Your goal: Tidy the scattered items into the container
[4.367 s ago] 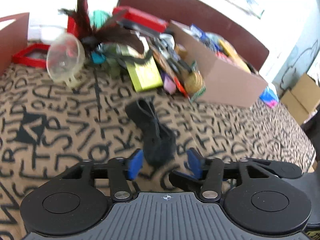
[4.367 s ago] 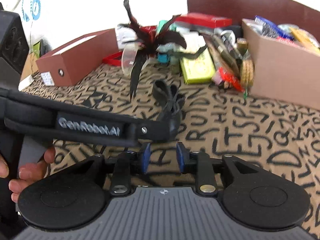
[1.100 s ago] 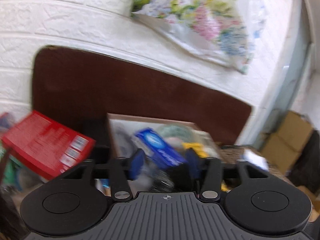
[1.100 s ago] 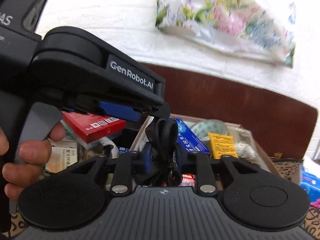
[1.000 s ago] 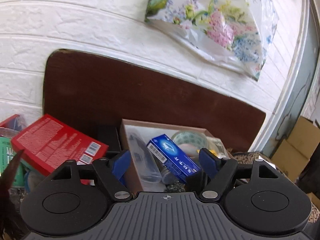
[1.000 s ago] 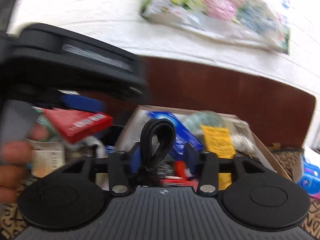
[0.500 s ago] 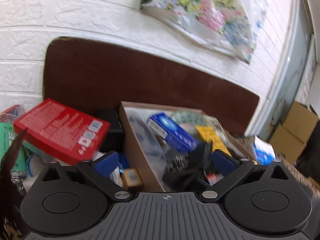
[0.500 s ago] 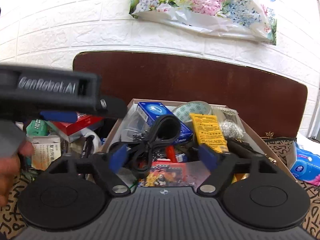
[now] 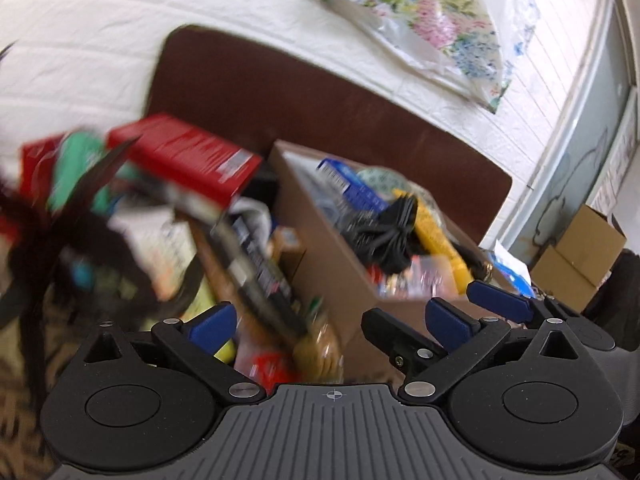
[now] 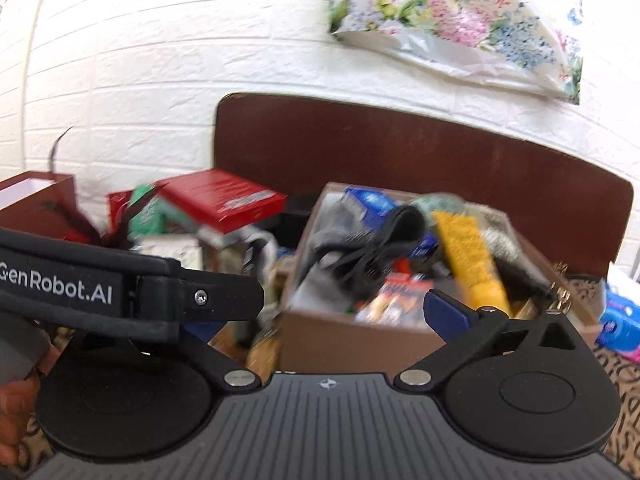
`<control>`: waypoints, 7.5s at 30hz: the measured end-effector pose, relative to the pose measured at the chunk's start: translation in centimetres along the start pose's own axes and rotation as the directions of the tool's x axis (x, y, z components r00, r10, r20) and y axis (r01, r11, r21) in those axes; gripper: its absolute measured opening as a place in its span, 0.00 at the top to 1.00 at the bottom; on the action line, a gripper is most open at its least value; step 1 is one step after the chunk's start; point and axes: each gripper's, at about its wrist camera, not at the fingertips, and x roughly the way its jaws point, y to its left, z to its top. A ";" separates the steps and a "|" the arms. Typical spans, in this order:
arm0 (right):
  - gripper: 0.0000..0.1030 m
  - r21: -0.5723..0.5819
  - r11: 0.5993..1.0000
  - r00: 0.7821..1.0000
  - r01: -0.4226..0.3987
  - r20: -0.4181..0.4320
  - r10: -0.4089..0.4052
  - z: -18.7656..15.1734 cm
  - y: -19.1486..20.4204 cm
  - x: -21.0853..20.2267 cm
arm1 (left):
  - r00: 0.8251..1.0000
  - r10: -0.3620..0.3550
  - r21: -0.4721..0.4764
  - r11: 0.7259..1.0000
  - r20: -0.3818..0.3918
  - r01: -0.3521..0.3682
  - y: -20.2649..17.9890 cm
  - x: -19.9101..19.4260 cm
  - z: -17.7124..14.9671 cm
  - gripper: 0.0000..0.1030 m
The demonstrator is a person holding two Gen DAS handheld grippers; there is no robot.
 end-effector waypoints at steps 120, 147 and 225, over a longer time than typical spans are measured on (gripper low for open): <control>0.70 -0.071 0.997 0.990 0.033 0.140 -0.023 6.7 -1.8 -1.6 | 0.981 -0.191 0.128 0.974 0.034 0.185 -8.7 2.6 10.3 0.80; 0.16 -0.119 0.989 0.996 0.085 -0.019 -0.088 8.0 -10.2 13.0 | 0.996 -0.084 0.035 0.996 0.010 0.084 -6.5 21.2 16.7 0.05; 0.37 -0.002 0.978 0.939 -0.211 -0.277 0.202 -6.6 6.2 4.9 | 0.981 0.158 -0.177 0.968 -0.110 -0.176 9.6 5.6 -1.0 0.60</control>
